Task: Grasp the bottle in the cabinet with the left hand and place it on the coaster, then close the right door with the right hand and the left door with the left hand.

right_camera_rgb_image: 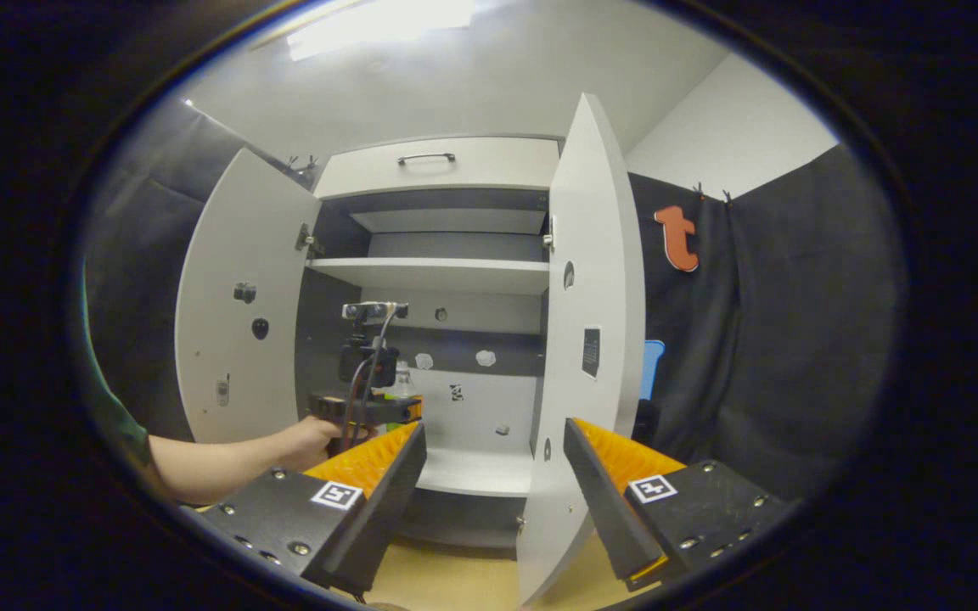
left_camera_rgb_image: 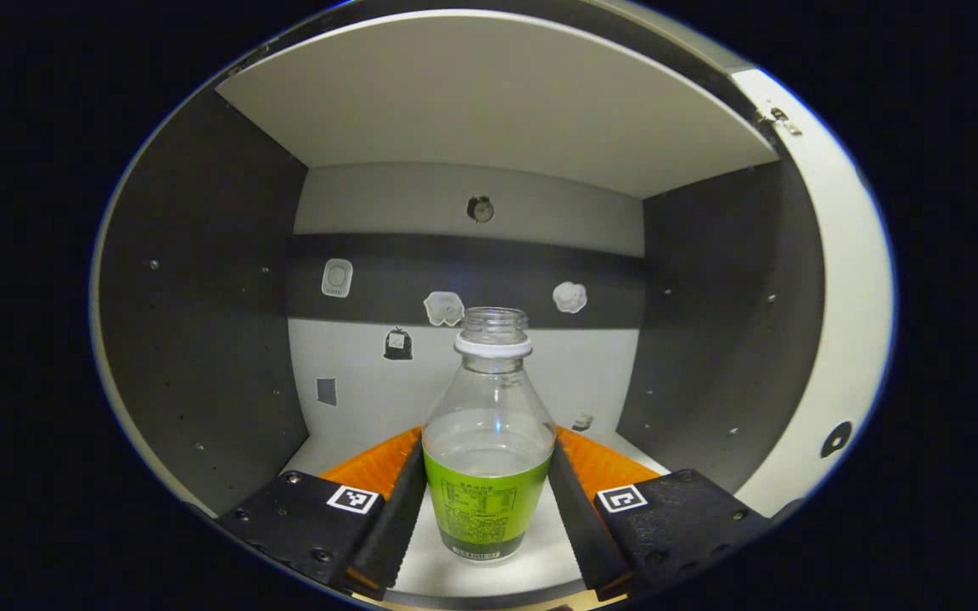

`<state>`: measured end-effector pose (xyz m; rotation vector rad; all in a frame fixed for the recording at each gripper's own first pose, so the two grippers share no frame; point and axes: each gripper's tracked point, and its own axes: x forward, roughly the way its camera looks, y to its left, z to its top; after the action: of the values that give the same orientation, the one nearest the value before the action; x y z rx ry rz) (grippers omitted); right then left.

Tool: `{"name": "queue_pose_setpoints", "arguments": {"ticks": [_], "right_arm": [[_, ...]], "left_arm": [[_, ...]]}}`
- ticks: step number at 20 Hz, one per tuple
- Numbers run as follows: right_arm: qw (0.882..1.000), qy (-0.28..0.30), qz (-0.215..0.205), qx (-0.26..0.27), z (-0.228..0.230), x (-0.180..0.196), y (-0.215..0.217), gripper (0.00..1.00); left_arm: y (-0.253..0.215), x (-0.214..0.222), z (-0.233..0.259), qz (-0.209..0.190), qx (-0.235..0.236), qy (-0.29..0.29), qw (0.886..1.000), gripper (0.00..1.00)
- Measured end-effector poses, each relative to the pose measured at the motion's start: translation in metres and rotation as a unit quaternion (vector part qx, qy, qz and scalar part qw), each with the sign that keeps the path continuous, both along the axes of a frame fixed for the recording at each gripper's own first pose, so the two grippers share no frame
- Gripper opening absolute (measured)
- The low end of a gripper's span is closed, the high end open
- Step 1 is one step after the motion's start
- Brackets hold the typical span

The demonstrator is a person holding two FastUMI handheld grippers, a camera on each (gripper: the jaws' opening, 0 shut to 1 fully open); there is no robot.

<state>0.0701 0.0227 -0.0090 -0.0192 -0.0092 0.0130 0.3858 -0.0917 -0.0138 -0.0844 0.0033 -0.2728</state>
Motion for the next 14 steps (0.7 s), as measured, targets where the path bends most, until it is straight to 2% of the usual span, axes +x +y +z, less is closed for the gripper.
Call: {"name": "queue_pose_setpoints", "arguments": {"ticks": [4, 9, 14], "right_arm": [[1.0, -0.008, 0.014, 0.006, 0.008, -0.026, 0.0, 0.98], [0.999, -0.019, 0.031, 0.001, 0.017, -0.063, -0.001, 0.98], [0.999, -0.029, 0.046, -0.005, 0.011, -0.097, -0.004, 0.98]], "left_arm": [[0.006, -0.067, 0.025, -0.009, -0.017, -0.012, 1.0, 0.79], [0.025, -0.154, 0.042, -0.002, -0.017, -0.043, 0.999, 0.78], [0.037, -0.232, 0.017, 0.009, -0.007, -0.047, 0.999, 0.78]]}}
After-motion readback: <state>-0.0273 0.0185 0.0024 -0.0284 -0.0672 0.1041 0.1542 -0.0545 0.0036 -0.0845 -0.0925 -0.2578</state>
